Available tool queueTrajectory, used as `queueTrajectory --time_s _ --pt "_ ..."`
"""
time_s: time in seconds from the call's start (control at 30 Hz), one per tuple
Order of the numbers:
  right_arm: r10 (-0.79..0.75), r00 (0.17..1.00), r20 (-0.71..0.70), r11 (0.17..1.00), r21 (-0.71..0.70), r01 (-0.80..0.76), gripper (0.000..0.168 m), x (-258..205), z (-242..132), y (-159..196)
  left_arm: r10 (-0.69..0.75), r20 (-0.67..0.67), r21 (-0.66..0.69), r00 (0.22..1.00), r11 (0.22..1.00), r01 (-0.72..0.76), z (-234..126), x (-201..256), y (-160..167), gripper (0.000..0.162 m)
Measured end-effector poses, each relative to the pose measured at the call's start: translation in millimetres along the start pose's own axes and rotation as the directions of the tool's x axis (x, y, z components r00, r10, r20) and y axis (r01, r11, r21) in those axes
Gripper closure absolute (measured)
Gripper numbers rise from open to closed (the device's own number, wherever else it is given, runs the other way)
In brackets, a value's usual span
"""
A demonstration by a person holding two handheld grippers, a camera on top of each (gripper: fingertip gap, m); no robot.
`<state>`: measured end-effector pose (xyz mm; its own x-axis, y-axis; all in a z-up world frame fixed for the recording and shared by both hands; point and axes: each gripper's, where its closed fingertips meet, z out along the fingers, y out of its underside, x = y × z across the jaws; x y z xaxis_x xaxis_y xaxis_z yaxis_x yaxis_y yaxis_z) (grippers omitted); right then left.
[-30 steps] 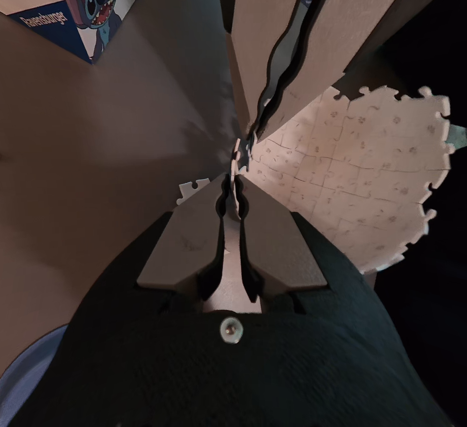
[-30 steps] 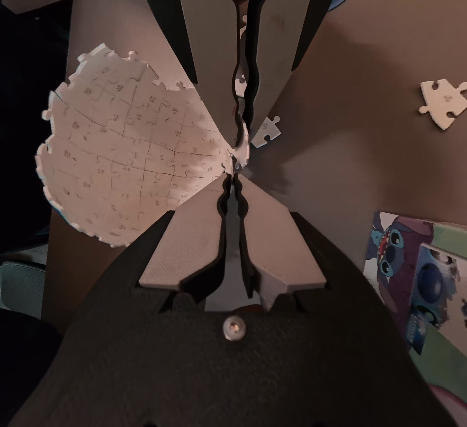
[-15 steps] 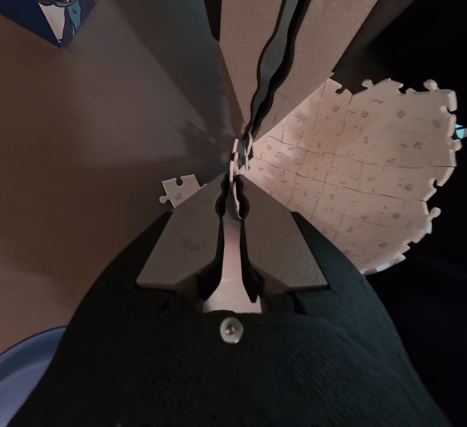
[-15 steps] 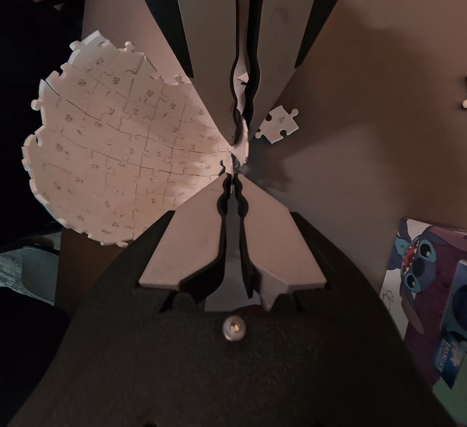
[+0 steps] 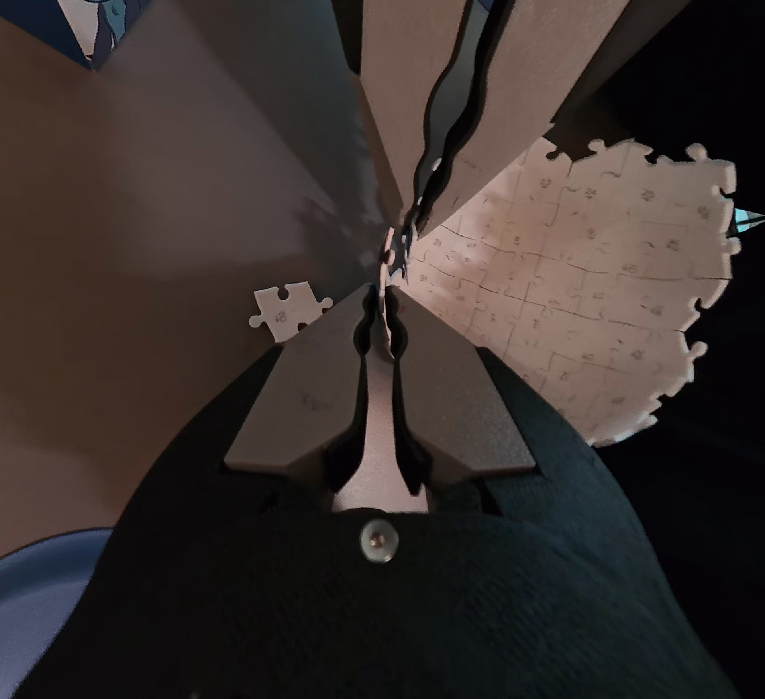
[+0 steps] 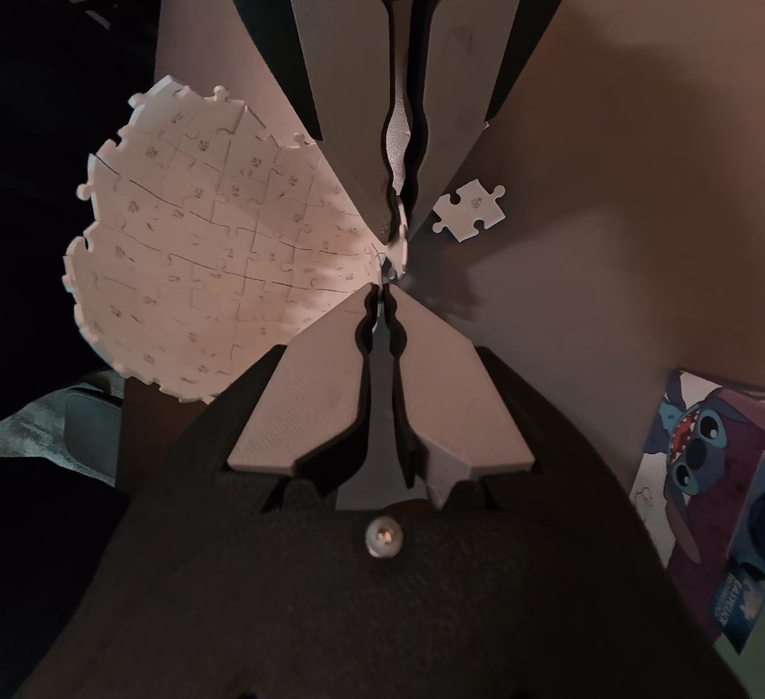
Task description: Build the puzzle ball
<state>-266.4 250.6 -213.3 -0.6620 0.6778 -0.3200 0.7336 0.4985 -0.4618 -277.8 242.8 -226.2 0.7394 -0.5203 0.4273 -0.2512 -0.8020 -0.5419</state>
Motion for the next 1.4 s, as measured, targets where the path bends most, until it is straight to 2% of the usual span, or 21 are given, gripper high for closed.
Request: queueTrajectory --time_s 0.13,0.3,1.4 --pt "0.042 0.999 0.028 0.999 -0.019 -0.042 0.168 -3.7 2.3 2.2 -0.023 0.005 -0.004 1.000 1.000 0.023 0.0 -1.5 2.2 0.160" --pt "0.067 0.998 -0.005 0.997 -0.047 -0.067 0.168 1.5 5.2 2.6 -0.053 -0.002 0.002 0.999 0.999 0.053 0.1 -2.8 4.0 0.159" --pt "0.102 0.991 0.081 0.987 -0.133 -0.091 0.168 8.3 16.4 8.5 -0.107 -0.028 -0.005 0.994 0.994 0.107 3.6 -8.1 10.5 0.156"
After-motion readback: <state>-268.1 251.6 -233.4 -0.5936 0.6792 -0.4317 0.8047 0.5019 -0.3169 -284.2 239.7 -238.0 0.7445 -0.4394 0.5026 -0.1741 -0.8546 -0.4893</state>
